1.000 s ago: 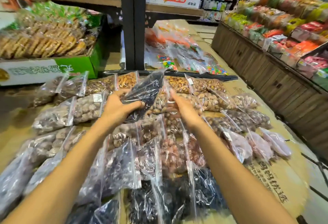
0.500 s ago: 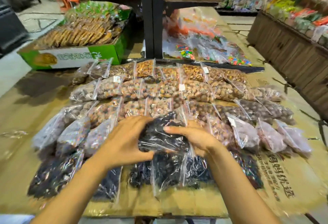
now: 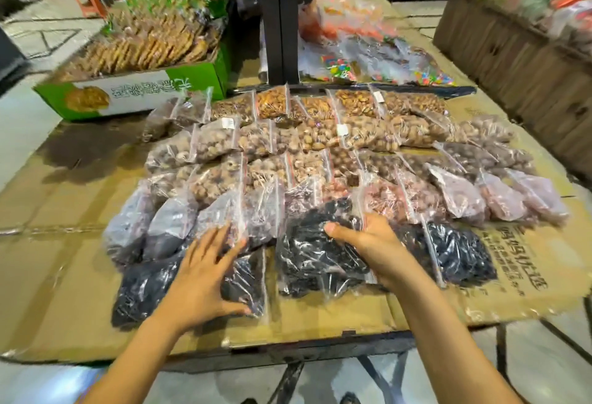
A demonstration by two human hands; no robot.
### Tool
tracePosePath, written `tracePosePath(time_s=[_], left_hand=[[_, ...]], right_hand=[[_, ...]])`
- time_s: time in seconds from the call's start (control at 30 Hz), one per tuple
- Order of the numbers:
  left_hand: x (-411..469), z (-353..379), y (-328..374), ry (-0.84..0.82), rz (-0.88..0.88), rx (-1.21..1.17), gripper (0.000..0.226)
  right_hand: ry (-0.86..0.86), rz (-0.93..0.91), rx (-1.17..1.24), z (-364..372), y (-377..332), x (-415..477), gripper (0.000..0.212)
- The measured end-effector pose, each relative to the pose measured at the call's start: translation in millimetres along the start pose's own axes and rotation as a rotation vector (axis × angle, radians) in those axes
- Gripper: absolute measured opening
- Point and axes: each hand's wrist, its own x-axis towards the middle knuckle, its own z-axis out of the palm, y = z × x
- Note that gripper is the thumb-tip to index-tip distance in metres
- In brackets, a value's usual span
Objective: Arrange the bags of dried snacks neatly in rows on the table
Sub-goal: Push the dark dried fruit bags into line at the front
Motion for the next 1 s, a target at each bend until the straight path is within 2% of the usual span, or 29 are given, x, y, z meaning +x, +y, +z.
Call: tracePosePath(time_s=[0.07,0.1,0.2,0.3,0.4,0.5,0.6,0.67,0.77,0.87,0.97,1.0], left_hand=[[-7,7,-14,0.039,0.07,-0.019,0.12],[-11,10,-18,0.051,0.097,-0.016,0.121],[-18,22,-22,0.107,0.182,0.096,0.123],[-15,39,-16,0.118,0.224,0.219,0.115],[-10,46,-13,0.105,0.176,0.182,0.101],[-11,52,-16,0.146,0.237,0.162,0.071],[-14,51,-21,0.141,0.228,0.101,0.079],[-16,49,-25,0.202,0.193,-0.013,0.081],[-20,51,-27,0.385,0.111,-0.324,0.076],[-28,52,-26,0.485,0.024,-0.58,0.072],[-26,60,-30,0.506,0.112,-0.465,0.07],[-24,62,-31,0.472,0.16,-0.393,0.069]], right_hand=[[0.026,0.024,-0.162,27,0,-2,0.048],[0.081,0.023,-0.268,41,0,-2,0.042],[0.271,-0.028,-0.498,69,3,-5,0.045],[0.241,-0.052,-0.596,74,4,-11,0.034],[0.135,-0.045,-0.467,71,8,-19,0.029],[0.104,-0.005,-0.314,66,11,-29,0.023],[0.166,0.015,-0.252,64,17,-31,0.023],[0.17,0.036,-0.245,65,16,-32,0.023],[0.111,0.06,-0.216,73,6,-34,0.031],[0.063,0.074,-0.183,82,-4,-29,0.029],[0.056,0.131,-0.139,98,-2,-17,0.051],[0.068,0.124,-0.214,103,0,-12,0.054]])
